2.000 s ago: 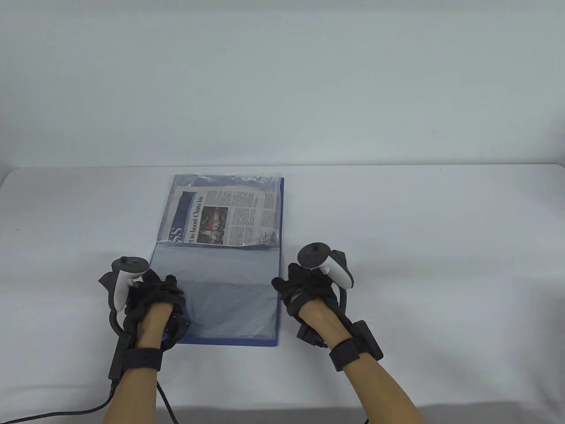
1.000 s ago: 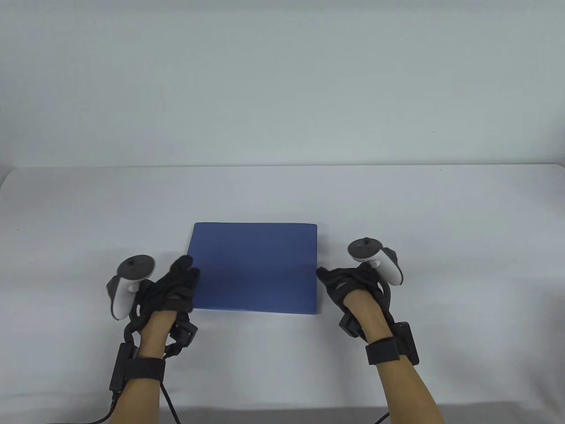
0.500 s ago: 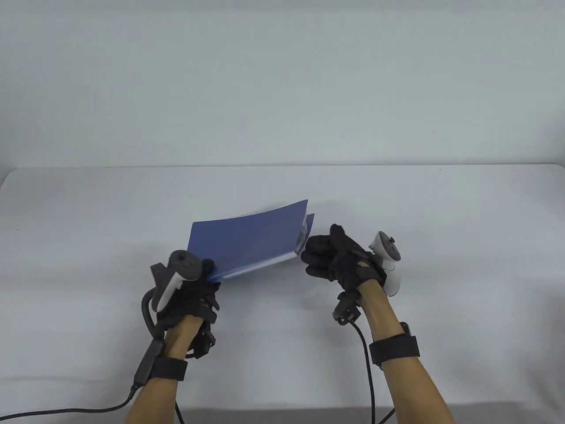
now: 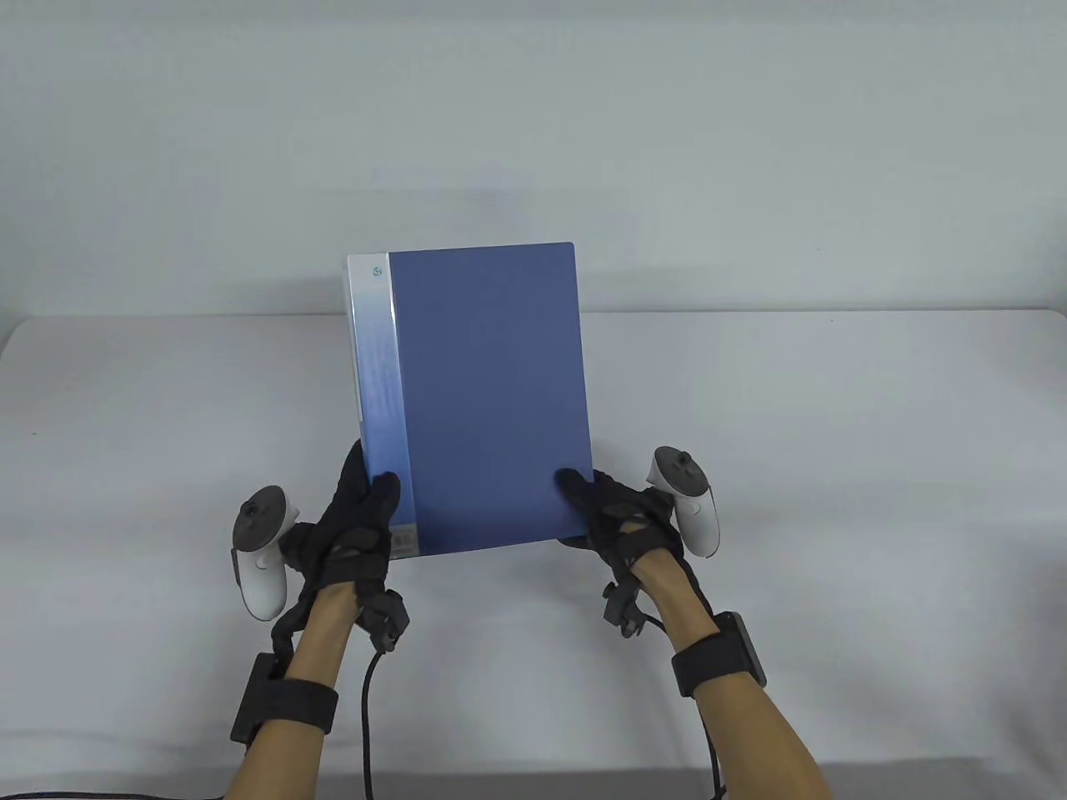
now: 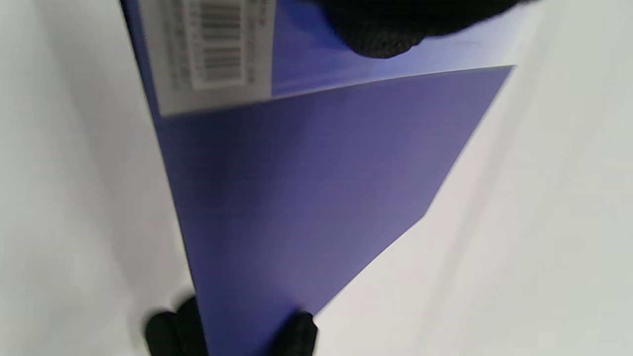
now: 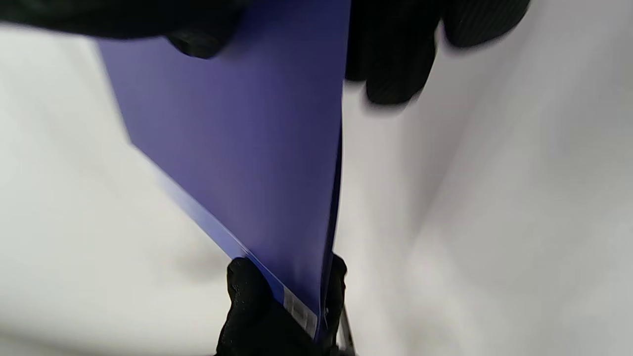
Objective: Insert newspapers into folder
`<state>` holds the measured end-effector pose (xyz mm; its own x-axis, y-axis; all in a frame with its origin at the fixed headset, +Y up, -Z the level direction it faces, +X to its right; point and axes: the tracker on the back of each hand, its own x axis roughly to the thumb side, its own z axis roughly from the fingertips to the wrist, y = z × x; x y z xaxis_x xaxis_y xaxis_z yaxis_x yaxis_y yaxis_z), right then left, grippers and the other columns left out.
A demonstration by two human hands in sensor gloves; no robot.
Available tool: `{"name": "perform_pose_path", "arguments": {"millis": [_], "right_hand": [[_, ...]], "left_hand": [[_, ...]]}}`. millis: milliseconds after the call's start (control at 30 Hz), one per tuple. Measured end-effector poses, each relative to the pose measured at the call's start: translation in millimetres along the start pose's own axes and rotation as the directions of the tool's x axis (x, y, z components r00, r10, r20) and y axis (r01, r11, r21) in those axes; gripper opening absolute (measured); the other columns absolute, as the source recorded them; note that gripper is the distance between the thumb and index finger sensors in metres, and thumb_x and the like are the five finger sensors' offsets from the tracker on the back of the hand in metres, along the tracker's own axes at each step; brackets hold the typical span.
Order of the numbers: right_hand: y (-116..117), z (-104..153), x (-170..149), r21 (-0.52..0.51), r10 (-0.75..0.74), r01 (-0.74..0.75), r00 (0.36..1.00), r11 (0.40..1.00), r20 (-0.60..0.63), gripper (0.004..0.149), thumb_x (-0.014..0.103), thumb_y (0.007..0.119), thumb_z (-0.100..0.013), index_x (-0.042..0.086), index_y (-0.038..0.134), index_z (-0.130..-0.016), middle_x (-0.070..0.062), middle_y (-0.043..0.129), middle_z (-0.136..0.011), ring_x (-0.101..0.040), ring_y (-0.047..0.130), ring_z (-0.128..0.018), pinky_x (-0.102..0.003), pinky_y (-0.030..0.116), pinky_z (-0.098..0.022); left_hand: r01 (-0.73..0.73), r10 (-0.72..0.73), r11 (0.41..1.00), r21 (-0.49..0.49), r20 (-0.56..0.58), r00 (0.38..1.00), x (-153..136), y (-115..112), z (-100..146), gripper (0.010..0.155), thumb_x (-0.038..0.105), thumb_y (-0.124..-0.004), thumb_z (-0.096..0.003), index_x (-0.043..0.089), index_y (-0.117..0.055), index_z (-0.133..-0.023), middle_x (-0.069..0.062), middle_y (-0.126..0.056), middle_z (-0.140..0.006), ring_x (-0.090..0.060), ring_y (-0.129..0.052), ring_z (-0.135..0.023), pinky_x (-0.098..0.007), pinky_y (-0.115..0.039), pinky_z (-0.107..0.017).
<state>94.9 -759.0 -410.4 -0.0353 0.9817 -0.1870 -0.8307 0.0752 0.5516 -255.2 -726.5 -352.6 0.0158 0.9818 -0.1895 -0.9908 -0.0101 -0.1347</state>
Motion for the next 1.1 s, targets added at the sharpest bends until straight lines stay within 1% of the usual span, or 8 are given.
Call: {"name": "perform_pose_path", "arguments": {"millis": [200, 300, 400, 500, 667, 867, 1033, 1100], "right_hand": [[3, 3, -10, -0.118, 0.201, -0.229, 0.957, 0.966, -0.211, 0.054, 0.033, 0.068, -0.061, -0.01, 0.059, -0.092, -0.023, 0.077, -0.071, -0.023, 0.095, -0.04, -0.044, 0.077, -0.043], [3, 4, -13, -0.105, 0.306, -0.349, 0.904, 0.931, -0.298, 0.067, 0.04, 0.067, -0.061, -0.016, 0.051, -0.094, -0.029, 0.069, -0.076, -0.024, 0.092, -0.046, -0.047, 0.074, -0.045], [5, 7, -5, -0.054, 0.509, -0.563, 0.781, 0.825, -0.362, 0.084, 0.052, 0.062, -0.059, -0.011, 0.03, -0.104, -0.036, 0.042, -0.093, -0.043, 0.073, -0.072, -0.06, 0.056, -0.056], [5, 13, 9, -0.105, 0.543, -0.62, 0.746, 0.777, -0.386, 0.087, 0.055, 0.061, -0.058, -0.01, 0.026, -0.105, -0.036, 0.036, -0.096, -0.047, 0.068, -0.076, -0.063, 0.052, -0.057], [6, 18, 36, -0.168, 0.495, -0.526, 0.847, 0.834, -0.195, 0.086, 0.054, 0.06, -0.059, -0.009, 0.024, -0.105, -0.036, 0.031, -0.097, -0.051, 0.061, -0.081, -0.066, 0.048, -0.059], [46, 38, 88, -0.187, 0.347, -0.307, 0.904, 0.933, 0.251, 0.082, 0.053, 0.06, -0.06, -0.003, 0.027, -0.11, -0.032, 0.027, -0.106, -0.059, 0.047, -0.091, -0.072, 0.04, -0.061], [64, 49, 99, -0.075, 0.317, -0.308, 0.92, 0.948, 0.232, 0.086, 0.059, 0.057, -0.059, 0.002, 0.022, -0.112, -0.025, -0.004, -0.105, -0.062, 0.011, -0.096, -0.076, 0.028, -0.062], [63, 46, 84, -0.164, 0.302, -0.261, 0.9, 0.951, 0.314, 0.087, 0.059, 0.058, -0.059, 0.003, 0.02, -0.112, -0.023, -0.007, -0.105, -0.061, 0.007, -0.096, -0.076, 0.027, -0.062]], "left_hand": [[0.075, -0.06, 0.995, 0.071, -0.201, 0.978, -27, 0, -5, 0.075, 0.044, -0.056, -0.0636, 0.027, -0.01, -0.12, -0.011, -0.053, -0.12, -0.033, -0.077, -0.095, -0.058, -0.057, -0.082], [0.077, -0.062, 0.995, 0.056, -0.227, 0.972, -37, 7, -10, 0.069, 0.048, -0.055, -0.0627, 0.031, -0.024, -0.122, -0.019, -0.023, -0.126, -0.043, -0.055, -0.108, -0.064, -0.042, -0.085], [0.067, -0.049, 0.996, 0.063, -0.246, 0.968, -38, 12, -8, 0.068, 0.049, -0.054, -0.0625, 0.032, -0.027, -0.122, -0.011, -0.012, -0.127, -0.044, -0.016, -0.117, -0.064, -0.02, -0.085], [0.156, -0.136, 0.983, 0.099, -0.187, 0.973, -21, 8, -4, 0.067, 0.049, -0.053, -0.0624, 0.031, -0.029, -0.122, -0.009, -0.014, -0.127, -0.042, -0.013, -0.117, -0.064, -0.016, -0.085], [0.134, -0.133, 0.991, 0.0, 0.106, 0.985, 18, -19, 4, 0.066, 0.048, -0.054, -0.0626, 0.031, -0.03, -0.122, -0.01, -0.019, -0.127, -0.043, -0.016, -0.117, -0.066, -0.02, -0.084], [0.174, -0.143, 0.984, -0.037, 0.415, 0.899, 75, -49, 26, 0.064, 0.051, -0.053, -0.0625, 0.037, -0.035, -0.122, -0.005, -0.026, -0.13, -0.038, -0.02, -0.121, -0.065, -0.025, -0.088], [0.092, -0.049, 0.992, -0.081, 0.425, 0.904, 60, -59, 29, 0.06, 0.05, -0.054, -0.0626, 0.037, -0.042, -0.12, -0.004, -0.032, -0.13, -0.038, -0.015, -0.121, -0.065, -0.023, -0.088], [0.133, -0.096, 0.99, -0.05, 0.45, 0.888, 33, -56, 34, 0.06, 0.051, -0.054, -0.0624, 0.038, -0.042, -0.12, -0.003, -0.035, -0.13, -0.037, -0.015, -0.122, -0.064, -0.023, -0.089]]}}
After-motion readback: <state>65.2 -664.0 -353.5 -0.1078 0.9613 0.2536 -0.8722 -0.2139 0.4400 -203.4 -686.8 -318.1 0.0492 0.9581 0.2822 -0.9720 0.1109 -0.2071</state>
